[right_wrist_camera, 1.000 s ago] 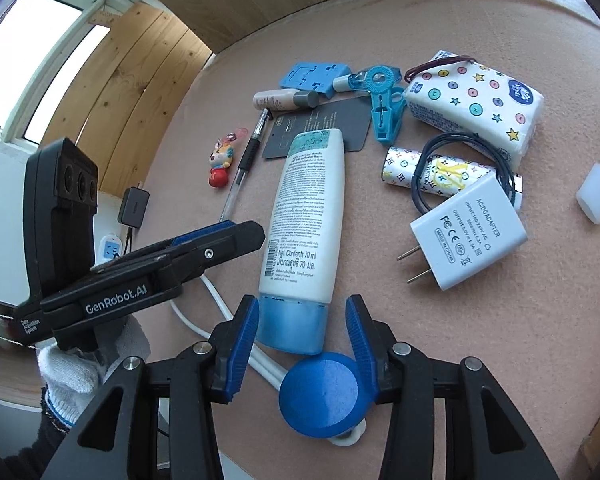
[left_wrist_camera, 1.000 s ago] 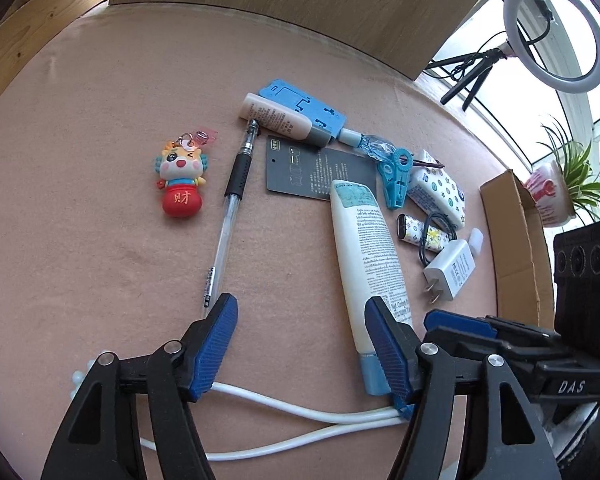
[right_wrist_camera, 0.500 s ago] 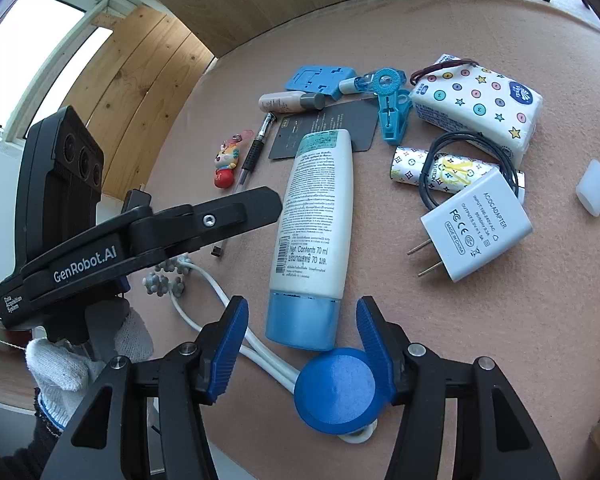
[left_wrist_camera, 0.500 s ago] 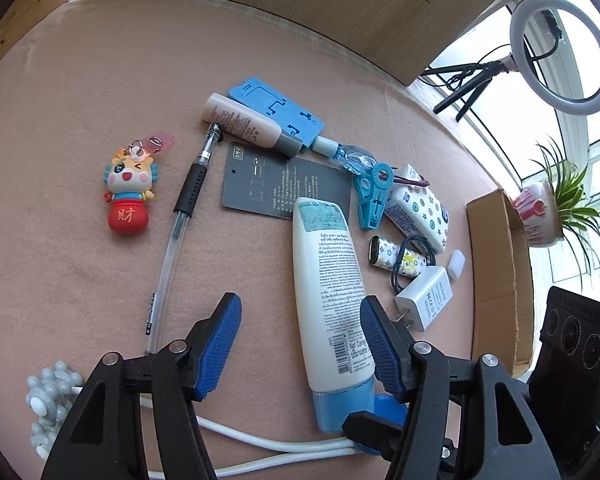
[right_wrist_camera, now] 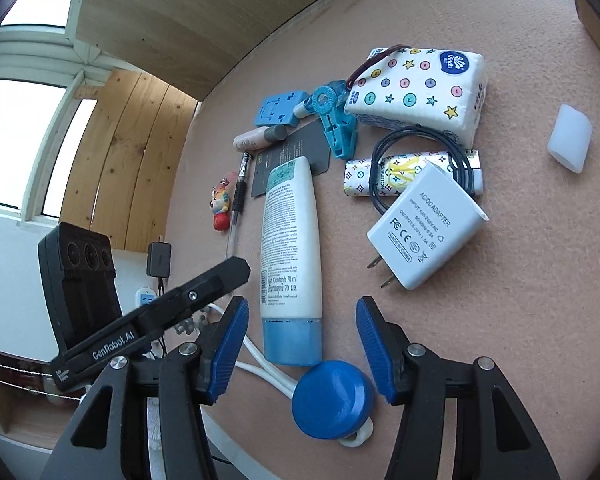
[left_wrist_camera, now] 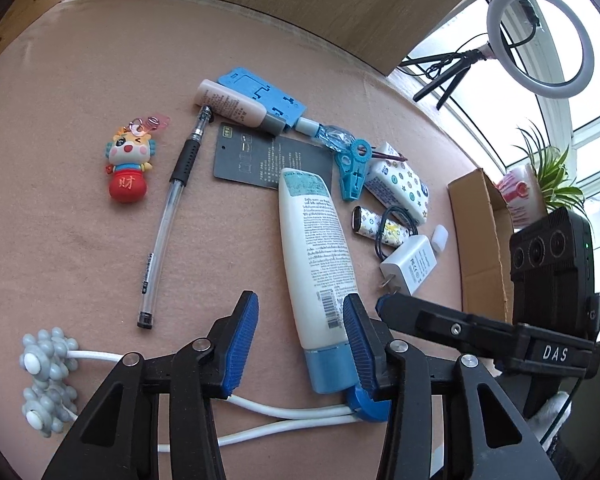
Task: Organize objects
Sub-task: 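Grasp the lotion tube with the right tool and lift it, then carry the lotion tube with the right tool into the cardboard box and release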
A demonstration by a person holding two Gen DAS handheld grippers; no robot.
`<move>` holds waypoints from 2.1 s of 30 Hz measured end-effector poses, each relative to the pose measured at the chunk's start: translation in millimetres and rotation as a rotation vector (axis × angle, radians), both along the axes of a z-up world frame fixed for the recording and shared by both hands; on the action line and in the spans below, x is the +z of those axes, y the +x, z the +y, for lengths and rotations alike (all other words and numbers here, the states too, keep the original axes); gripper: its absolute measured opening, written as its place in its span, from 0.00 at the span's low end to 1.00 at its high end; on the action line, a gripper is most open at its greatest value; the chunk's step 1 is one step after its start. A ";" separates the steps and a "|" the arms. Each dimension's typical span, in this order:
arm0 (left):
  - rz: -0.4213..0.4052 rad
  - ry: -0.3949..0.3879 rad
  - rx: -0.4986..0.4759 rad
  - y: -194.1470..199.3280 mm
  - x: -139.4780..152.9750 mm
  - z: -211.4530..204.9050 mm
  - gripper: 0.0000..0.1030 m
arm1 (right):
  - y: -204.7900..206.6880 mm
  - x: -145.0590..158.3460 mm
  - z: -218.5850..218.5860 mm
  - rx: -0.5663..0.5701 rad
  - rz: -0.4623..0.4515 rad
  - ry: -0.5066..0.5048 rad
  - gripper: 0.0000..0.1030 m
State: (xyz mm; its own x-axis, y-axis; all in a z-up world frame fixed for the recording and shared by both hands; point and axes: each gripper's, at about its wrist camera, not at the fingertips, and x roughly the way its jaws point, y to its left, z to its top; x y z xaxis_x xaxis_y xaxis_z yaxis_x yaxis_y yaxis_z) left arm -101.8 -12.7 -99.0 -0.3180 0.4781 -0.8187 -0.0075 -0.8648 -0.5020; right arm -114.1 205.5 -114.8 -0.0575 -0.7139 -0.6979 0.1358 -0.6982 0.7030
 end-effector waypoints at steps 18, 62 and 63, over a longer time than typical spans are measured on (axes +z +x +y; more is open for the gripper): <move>-0.006 -0.025 -0.057 9.6 -11.4 30.5 0.46 | -8.1 -8.1 -46.7 0.104 0.048 0.157 0.37; 0.200 0.030 -0.386 24.5 67.2 320.0 0.46 | 13.3 76.8 212.6 -0.266 0.221 0.236 0.37; 0.200 0.029 -0.390 24.0 66.0 324.0 0.46 | 13.3 76.6 216.8 -0.271 0.223 0.241 0.37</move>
